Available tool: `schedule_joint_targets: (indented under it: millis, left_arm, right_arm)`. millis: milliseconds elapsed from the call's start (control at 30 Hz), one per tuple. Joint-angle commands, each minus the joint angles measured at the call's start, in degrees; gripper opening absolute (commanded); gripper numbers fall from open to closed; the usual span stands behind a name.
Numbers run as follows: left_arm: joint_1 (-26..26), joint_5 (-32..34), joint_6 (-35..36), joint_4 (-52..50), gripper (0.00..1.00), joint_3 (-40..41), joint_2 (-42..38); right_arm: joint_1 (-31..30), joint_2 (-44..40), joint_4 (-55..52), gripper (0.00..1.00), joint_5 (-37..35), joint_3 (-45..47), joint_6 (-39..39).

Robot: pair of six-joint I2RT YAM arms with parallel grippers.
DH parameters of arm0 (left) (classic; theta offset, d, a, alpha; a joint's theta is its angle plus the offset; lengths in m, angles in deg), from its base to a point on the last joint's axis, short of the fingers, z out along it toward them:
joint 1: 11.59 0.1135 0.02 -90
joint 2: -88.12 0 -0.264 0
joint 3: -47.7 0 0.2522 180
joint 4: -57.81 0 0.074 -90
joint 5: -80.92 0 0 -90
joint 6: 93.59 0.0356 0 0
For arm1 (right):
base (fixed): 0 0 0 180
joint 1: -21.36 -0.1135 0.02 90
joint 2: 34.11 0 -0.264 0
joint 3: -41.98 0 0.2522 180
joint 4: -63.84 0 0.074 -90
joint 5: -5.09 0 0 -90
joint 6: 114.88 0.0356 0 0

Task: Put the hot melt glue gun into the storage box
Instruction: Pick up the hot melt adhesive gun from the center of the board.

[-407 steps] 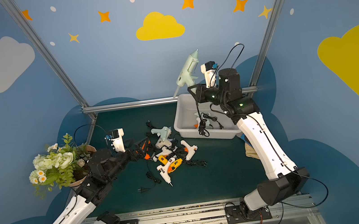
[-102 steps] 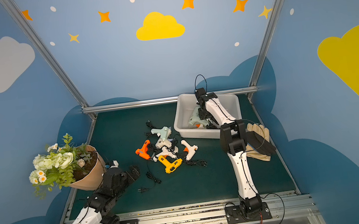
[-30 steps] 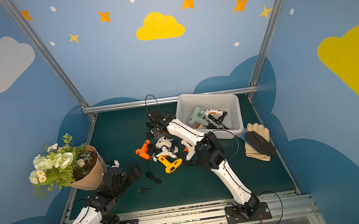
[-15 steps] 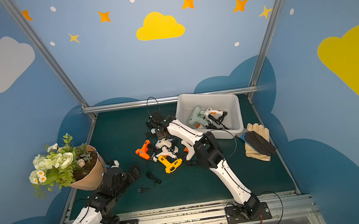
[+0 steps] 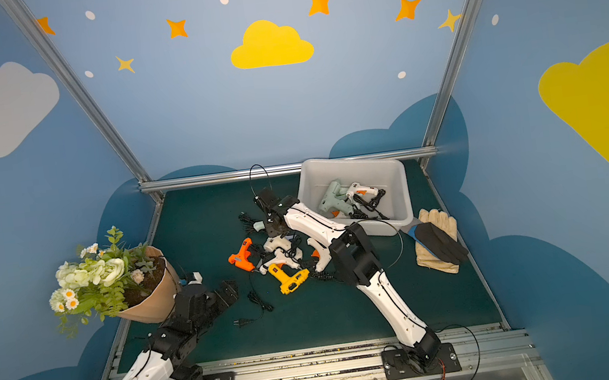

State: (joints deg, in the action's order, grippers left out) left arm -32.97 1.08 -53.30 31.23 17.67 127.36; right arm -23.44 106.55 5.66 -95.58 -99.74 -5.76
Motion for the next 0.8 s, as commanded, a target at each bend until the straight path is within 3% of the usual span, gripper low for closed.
schedule_joint_targets:
  millis: [0, 767]
  left_arm:
    - [0.2, 0.7, 0.0, -0.6, 1.0, -0.2, -0.9]
    - [0.3, 1.0, 0.0, -1.3, 1.0, 0.2, -2.9]
  right_arm:
    - [-1.1, -6.1, -0.5, 0.0, 0.1, 1.1, -1.5]
    - [-2.9, -26.3, 6.8, 0.0, -8.1, 6.4, -8.2]
